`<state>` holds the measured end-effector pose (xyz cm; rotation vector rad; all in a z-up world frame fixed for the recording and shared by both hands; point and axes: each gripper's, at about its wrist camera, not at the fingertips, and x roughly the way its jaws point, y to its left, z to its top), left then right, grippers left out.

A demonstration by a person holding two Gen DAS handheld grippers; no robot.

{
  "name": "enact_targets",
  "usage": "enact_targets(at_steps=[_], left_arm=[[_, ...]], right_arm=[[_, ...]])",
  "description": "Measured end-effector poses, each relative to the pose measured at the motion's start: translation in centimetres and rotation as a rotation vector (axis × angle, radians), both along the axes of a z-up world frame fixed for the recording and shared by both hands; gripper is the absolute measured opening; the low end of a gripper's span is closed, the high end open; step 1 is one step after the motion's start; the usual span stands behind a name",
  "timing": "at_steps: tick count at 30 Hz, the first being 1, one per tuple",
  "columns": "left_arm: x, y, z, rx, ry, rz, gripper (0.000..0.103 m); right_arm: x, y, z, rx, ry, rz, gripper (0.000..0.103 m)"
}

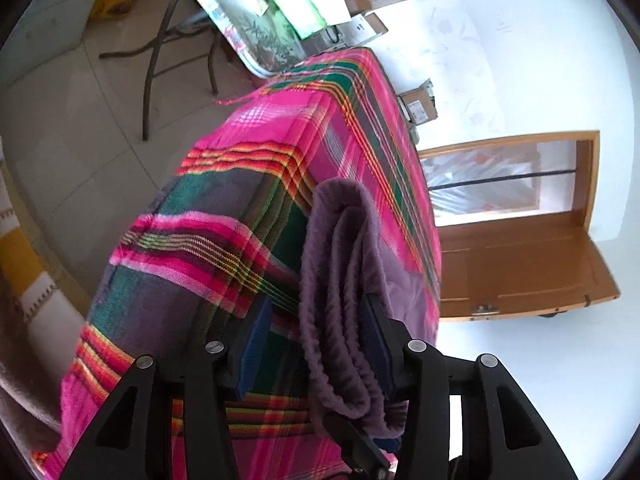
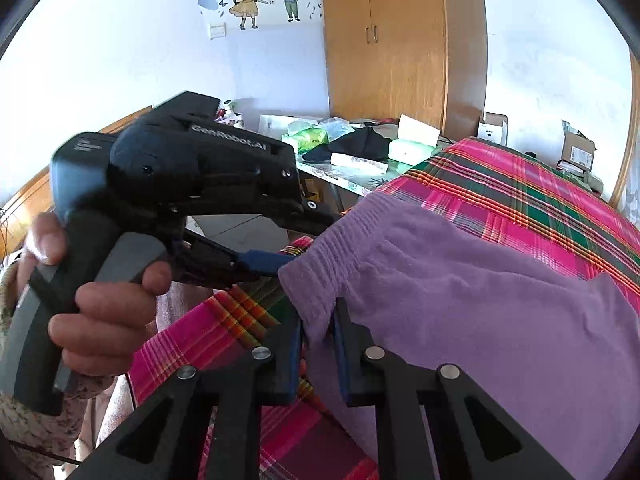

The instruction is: Fold clothes

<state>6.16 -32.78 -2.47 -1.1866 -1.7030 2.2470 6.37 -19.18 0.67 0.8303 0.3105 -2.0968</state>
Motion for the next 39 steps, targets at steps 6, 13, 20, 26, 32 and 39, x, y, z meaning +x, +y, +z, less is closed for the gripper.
enact_targets(at_steps=[6, 13, 20, 26, 32, 39], left_arm=[[-0.7, 0.0, -0.4, 0.058, 0.043, -0.020, 0.048], [-0.6, -0.4, -0.5, 0.127, 0.078, 0.017, 0.048], [-0.5, -0.2, -0.9, 0.187, 0.113, 0.016, 0.048], [0.0, -0.2, -0.8, 0.217, 0.156, 0.030, 0.057], [-1.2, 0.2, -0.8, 0.183, 0.130, 0.007, 0.058], [-3.3, 0.7, 0.3, 0.058, 0.064, -0.043, 0.058]], right_arm=[[-0.3, 0.5, 0.0, -0.027, -0.016, -0.007, 0.014], [-0.4, 1.1, -0.2, -0.045, -0.051, -0.005, 0.014], [-0.5, 1.0, -0.5, -0.048, -0.076, 0.005, 0.014], [-0.7, 1.0, -0.7, -0.050, -0.088, 0.009, 0.014], [-0.8, 0.9, -0.8, -0.048, -0.096, 0.014, 0.014], [-0.7, 1.0, -0.8, -0.050, -0.094, 0.012, 0.014]])
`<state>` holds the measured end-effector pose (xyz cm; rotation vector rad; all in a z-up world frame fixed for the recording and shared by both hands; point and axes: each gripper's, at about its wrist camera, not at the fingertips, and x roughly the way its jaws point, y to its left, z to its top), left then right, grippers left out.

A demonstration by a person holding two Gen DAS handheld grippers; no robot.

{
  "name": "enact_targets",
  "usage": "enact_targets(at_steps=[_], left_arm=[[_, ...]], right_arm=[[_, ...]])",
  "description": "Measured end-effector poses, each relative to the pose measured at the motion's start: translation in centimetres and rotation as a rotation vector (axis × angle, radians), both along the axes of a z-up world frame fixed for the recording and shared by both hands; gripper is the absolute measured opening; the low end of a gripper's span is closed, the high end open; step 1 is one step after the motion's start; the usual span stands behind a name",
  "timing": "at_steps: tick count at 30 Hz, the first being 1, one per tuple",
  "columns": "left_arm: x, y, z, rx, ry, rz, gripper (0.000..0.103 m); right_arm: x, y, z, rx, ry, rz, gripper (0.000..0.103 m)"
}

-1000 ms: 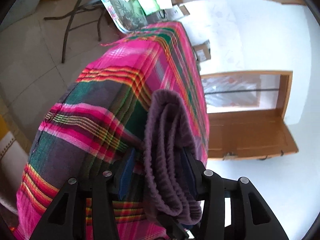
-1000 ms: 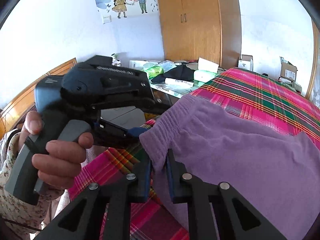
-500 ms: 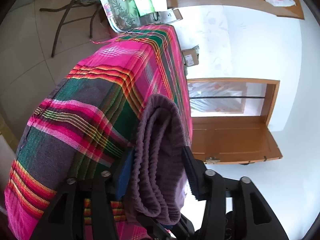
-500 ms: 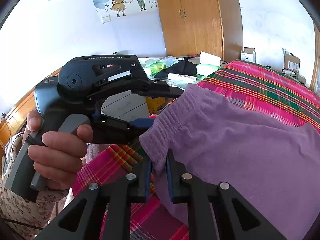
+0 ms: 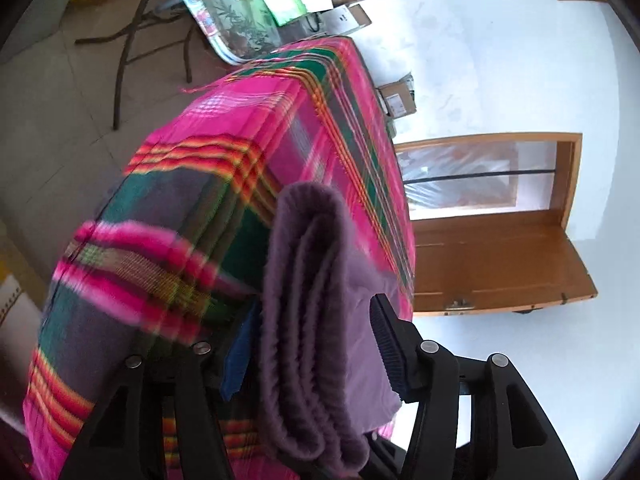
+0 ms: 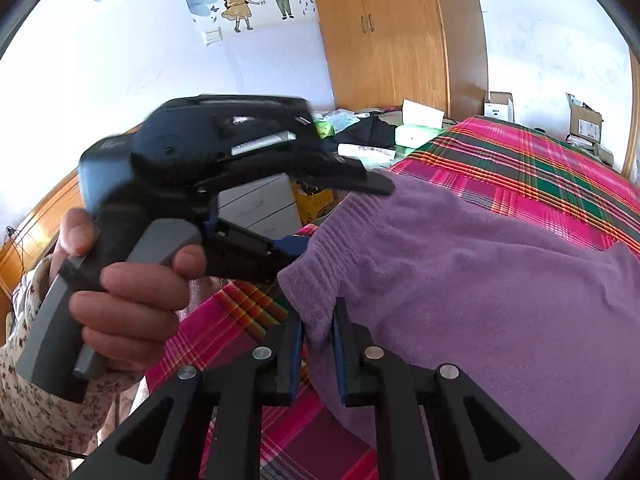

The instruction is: Fold clothes

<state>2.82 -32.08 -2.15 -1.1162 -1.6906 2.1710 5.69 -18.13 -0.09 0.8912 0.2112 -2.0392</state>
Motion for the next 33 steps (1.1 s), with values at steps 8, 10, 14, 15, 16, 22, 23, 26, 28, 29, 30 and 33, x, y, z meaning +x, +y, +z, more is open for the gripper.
enact_targets(at_steps=[8, 10, 14, 15, 16, 22, 23, 26, 28, 29, 30, 33], left_arm=[[-1.9, 0.4, 0.4, -0.101, -0.031, -0.083, 0.026], [-1.8, 0.2, 0.2, -0.095, -0.037, -0.087, 0.020], [-1.6, -0.1, 0.1, -0.103, -0.039, -0.079, 0.018], [-1.5, -0.2, 0.1, -0.106, -0.038, -0.076, 0.017], [-1.5, -0.3, 0.1, -0.109, -0.038, -0.072, 0.017], [-1.1, -0.9, 0.1, -0.128, -0.036, -0.054, 0.016], [-1.1, -1.0, 0.1, -0.132, -0.035, -0.051, 0.015], [-0.5, -1.4, 0.7, -0.145, -0.016, -0.045, 0.015], [-0.2, -1.7, 0.7, -0.142, -0.009, -0.038, 0.015], [-0.2, -1.9, 0.5, -0.142, -0.011, -0.037, 0.015], [-0.2, -2.0, 0.0, -0.139, -0.032, -0.035, 0.015], [-0.2, -2.2, -0.7, -0.118, -0.049, -0.026, 0.014]], right_arm=[[-0.2, -0.1, -0.1, 0.001, -0.002, -0.001, 0.014], [-0.2, -0.2, -0.1, 0.005, -0.002, -0.002, 0.014], [-0.2, -0.9, -0.2, 0.034, 0.010, -0.006, 0.013], [-0.2, -1.1, -0.2, 0.044, 0.017, -0.007, 0.013], [-0.2, -1.4, -0.2, 0.055, 0.023, -0.005, 0.013], [-0.2, -3.0, -0.5, 0.103, 0.054, 0.011, 0.012], [-0.2, -3.1, -0.4, 0.105, 0.059, 0.013, 0.012], [-0.3, -3.7, -0.2, 0.103, 0.069, 0.016, 0.012], [-0.3, -4.1, -0.2, 0.104, 0.075, 0.017, 0.012], [-0.3, -4.3, -0.3, 0.109, 0.079, 0.017, 0.012], [-0.4, -4.4, -0.5, 0.117, 0.076, 0.017, 0.012], [-1.2, -4.5, -1.1, 0.123, 0.029, 0.015, 0.012]])
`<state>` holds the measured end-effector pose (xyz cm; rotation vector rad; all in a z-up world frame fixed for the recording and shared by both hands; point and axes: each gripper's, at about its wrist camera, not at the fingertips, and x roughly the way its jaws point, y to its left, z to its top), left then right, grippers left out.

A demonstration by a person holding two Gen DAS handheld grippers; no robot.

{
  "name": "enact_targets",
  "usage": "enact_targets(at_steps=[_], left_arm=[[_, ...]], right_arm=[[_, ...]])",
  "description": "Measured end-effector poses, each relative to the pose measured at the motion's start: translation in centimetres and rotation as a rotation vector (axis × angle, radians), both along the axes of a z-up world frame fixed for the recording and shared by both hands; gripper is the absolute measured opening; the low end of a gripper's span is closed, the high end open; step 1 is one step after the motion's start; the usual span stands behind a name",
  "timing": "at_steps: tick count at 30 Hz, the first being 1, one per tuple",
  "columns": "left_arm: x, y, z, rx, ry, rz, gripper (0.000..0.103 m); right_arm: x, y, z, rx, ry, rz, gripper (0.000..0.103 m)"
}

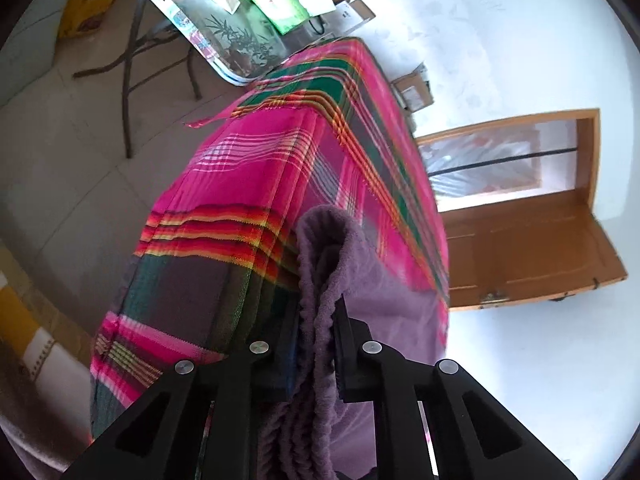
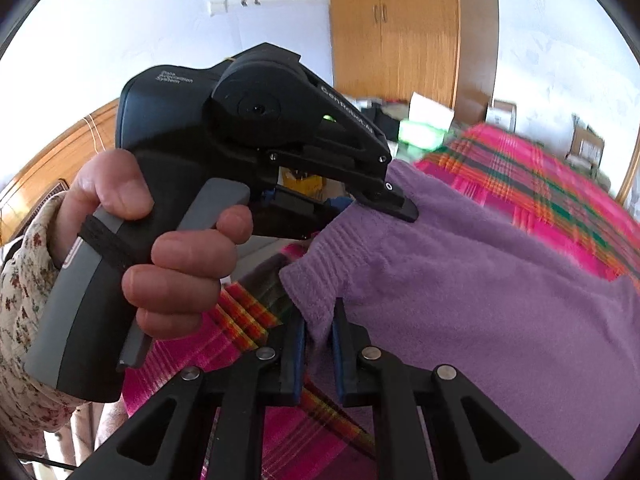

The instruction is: Fold clothes

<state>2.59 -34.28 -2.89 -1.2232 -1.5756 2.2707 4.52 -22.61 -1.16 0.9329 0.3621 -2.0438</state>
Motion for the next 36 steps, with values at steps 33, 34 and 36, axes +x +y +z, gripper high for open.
enact_targets(at_steps=[33, 34, 36], left_arm=[[0.2, 0.8, 3.9, -0.136, -0.021, 0.044, 0.013], [0.2, 1.0, 4.2, -0.142, -0.017, 0.044, 0.013], [0.3, 1.5, 4.9, -0.154, -0.010, 0.044, 0.013]], right_arm=[[-2.2, 1.1, 0.6, -0.113, -0.073, 0.006, 0.012], [-2.1, 1.4, 0.8, -0.122, -0.072, 0.005, 0.012], [-1.9, 1.9, 1.2, -0.138, -0.066, 0.003, 0.012]])
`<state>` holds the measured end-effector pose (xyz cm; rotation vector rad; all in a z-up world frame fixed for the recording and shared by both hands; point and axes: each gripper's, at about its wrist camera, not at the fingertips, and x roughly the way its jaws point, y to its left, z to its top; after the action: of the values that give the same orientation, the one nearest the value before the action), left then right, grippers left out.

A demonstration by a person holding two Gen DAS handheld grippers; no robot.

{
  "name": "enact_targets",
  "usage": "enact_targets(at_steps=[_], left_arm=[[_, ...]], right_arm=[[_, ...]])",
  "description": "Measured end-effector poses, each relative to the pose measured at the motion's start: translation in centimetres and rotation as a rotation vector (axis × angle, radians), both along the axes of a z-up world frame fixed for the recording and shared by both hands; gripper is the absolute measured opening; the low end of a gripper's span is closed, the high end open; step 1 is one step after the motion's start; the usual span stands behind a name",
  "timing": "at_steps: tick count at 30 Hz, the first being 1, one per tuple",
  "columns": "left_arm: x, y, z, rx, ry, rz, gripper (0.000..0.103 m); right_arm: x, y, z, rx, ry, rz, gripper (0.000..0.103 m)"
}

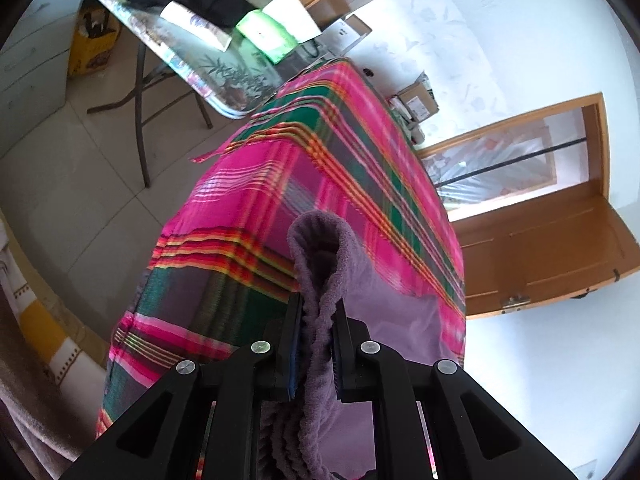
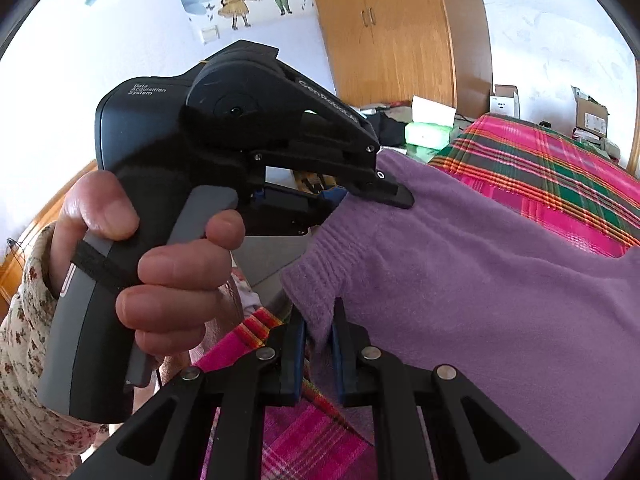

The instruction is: Fold clothes

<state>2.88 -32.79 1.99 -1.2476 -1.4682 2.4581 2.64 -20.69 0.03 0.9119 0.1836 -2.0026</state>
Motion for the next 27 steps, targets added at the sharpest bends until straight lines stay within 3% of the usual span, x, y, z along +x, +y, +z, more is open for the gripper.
enact_targets(at_steps=[13, 19, 27], left_arm=[[-1.1, 3.7, 4.1, -0.030, 0.051, -0.044, 0.013], [-2.1, 5.7, 5.2, -0.023, 0.065, -0.061, 0.013], [-3.0, 8.3, 6.8, -0.055, 0.076, -0.099, 0.013]], right_arm=[[1.2, 5.9, 2.9, -0.127, 0.032, -0.041, 0.012], [5.2, 9.7, 4.8, -0.164, 0.055, -0.075, 0.012], [6.3, 12.8, 6.4, -0.199, 0.075, -0.104, 0.012]])
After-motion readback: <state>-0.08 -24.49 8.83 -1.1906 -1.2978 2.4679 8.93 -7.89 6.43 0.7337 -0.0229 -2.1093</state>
